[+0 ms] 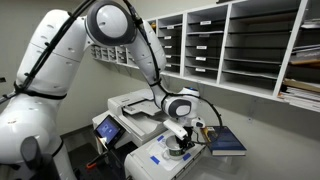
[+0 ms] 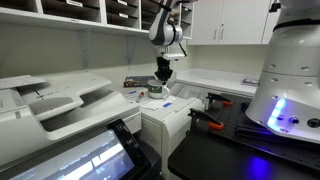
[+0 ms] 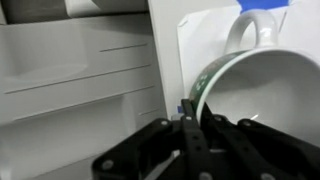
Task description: Move the mug to the right
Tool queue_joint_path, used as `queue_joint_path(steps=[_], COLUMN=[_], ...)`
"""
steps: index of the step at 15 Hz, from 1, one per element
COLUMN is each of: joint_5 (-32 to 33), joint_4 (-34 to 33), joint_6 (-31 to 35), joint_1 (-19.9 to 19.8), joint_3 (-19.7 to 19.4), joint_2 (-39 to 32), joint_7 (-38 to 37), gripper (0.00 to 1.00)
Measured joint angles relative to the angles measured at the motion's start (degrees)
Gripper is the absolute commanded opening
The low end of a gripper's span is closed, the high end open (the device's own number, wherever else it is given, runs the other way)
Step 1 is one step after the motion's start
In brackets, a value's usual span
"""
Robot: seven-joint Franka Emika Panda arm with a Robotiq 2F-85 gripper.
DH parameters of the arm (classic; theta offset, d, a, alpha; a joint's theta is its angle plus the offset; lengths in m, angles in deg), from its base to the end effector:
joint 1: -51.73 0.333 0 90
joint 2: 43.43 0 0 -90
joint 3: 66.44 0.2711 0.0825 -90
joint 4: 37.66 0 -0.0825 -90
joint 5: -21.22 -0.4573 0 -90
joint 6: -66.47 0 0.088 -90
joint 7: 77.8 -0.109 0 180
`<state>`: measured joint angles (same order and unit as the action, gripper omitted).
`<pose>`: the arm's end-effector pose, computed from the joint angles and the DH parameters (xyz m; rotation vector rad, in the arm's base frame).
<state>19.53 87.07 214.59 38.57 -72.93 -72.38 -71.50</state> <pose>0.5227 -0.1958 0.0419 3.0949 -0.3847 -0.1562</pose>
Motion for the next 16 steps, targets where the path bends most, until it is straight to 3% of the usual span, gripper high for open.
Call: queue_joint_path(steps=[1,9,11,16], joint_5=[-0.37,-5.73,-5.95,-5.92], joint_4=[-0.47,-3.30,-3.29,-1.77], joint_6=[-0.66,-6.12,-10.36,-19.45], joint_1=[-0.02,-0.99,-1.11,0.03], joint_3=[0.00,2.22,3.01,3.38], joint_2=[-0.18,2.48,6.40,18.72], joint_7=[-0.03,2.67,4.84,9.59], gripper=[0.36,0.95,1.00,1.00])
